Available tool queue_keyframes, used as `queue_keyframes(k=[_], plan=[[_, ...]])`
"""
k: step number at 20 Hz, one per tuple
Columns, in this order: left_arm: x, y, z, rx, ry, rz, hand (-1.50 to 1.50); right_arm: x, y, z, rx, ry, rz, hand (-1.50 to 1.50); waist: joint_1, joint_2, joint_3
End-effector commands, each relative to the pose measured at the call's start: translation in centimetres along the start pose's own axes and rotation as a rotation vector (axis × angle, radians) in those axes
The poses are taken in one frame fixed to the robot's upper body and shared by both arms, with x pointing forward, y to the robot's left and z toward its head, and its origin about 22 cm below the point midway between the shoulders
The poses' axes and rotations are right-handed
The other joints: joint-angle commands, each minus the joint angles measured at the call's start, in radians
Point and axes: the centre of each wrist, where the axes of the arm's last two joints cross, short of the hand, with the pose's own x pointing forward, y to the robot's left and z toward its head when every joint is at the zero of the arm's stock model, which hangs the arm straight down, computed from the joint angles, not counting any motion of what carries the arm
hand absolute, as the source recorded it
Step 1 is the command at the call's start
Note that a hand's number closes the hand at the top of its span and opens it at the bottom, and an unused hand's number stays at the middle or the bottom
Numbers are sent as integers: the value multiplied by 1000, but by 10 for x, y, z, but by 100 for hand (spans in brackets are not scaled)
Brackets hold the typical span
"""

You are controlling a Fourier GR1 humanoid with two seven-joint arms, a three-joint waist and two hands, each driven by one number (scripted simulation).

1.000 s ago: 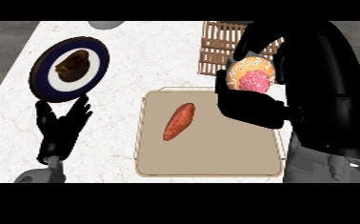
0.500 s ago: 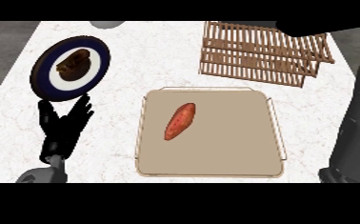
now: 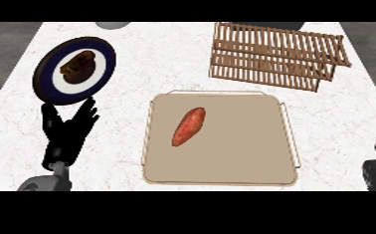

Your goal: Pick the cupcake from the tray and place it in the tiered shelf

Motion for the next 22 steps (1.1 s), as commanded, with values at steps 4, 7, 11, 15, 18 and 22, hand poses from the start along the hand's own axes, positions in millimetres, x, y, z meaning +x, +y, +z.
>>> queue_keyframes(k=[4,7,11,15,18,22], plan=[[4,-2,-6,20,1,-13,0,-7,7,-28,29,-13,60,150,-2,0,0],[-21,3,7,-23,-29,-13,0,-10,35,-46,19,-11,98,150,12,4,0],[1,-17,17,-13,-5,8,0,-43,21,-65,31,6,65,150,13,2,1],[-21,10,8,-12,6,1,0,-33,56,-68,-11,-16,100,150,10,2,0],[-6,17,-3,-4,-14,0,0,-50,47,-84,-30,-29,93,150,14,6,0],[-12,-1,-2,-1,-22,-24,0,-59,52,-81,8,-49,37,150,2,1,0]])
